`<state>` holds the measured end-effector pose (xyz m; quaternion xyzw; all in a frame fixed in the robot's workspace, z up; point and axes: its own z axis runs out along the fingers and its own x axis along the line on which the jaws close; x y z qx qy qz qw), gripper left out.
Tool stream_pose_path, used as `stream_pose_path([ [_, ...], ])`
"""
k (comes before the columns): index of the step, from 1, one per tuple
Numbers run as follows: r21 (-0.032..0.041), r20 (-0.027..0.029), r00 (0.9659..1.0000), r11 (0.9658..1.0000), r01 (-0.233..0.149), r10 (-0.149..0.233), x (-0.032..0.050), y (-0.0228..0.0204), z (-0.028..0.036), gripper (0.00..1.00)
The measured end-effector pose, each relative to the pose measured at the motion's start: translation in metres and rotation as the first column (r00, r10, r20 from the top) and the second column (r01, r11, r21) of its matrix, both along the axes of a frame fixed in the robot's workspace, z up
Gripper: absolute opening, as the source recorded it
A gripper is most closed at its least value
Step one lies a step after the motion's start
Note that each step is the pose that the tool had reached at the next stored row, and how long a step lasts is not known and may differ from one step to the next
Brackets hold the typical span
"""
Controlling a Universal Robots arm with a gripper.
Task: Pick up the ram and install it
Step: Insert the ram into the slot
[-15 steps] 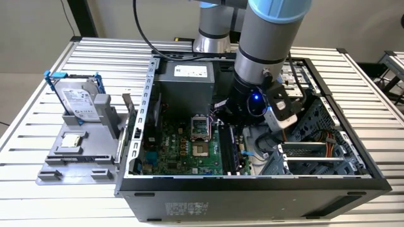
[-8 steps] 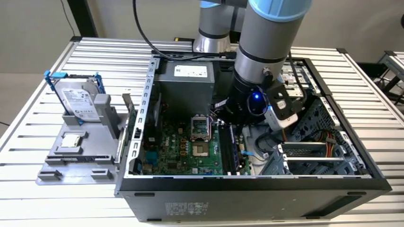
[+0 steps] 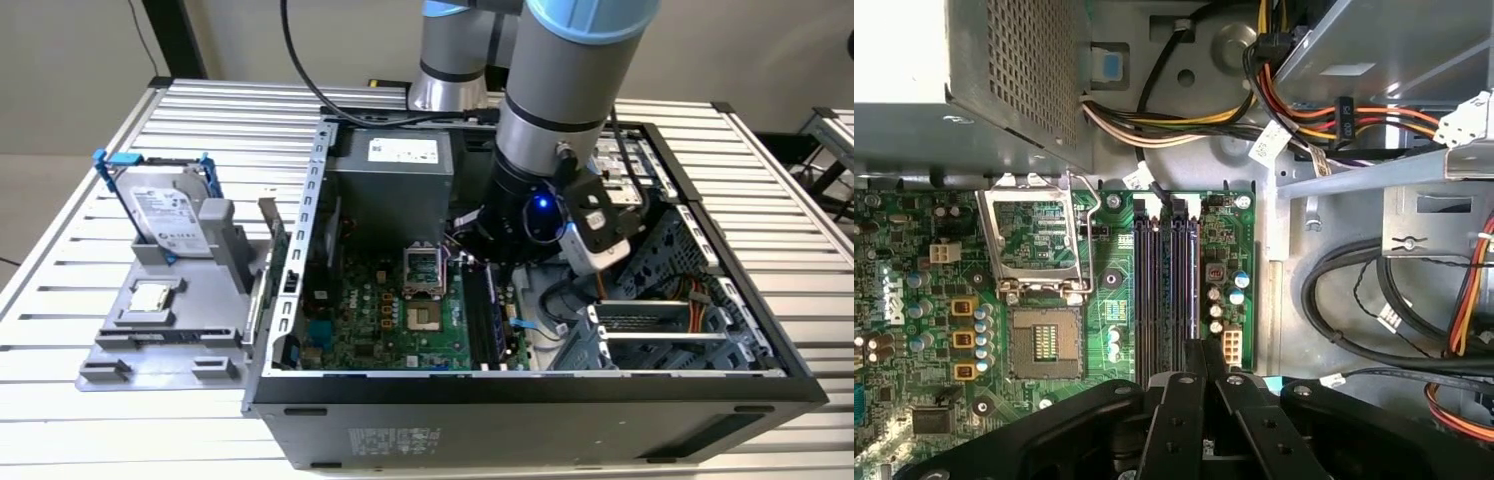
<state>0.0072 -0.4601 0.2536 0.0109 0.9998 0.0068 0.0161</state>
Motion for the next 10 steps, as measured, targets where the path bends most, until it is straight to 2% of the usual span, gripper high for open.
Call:
stream_pose_path([
  [4,0.0,0.0,1.0,1.0,-0.009,0.009,0.0,0.0,0.0002,0.0],
  [7,-0.0001,0.0,0.9989,0.9989,-0.047,0.047,-0.0001,0.0,0.0002,0.0],
  [10,0.0,0.0,0.9954,0.9954,-0.096,0.096,0.0,0.0,0.0002,0.0],
])
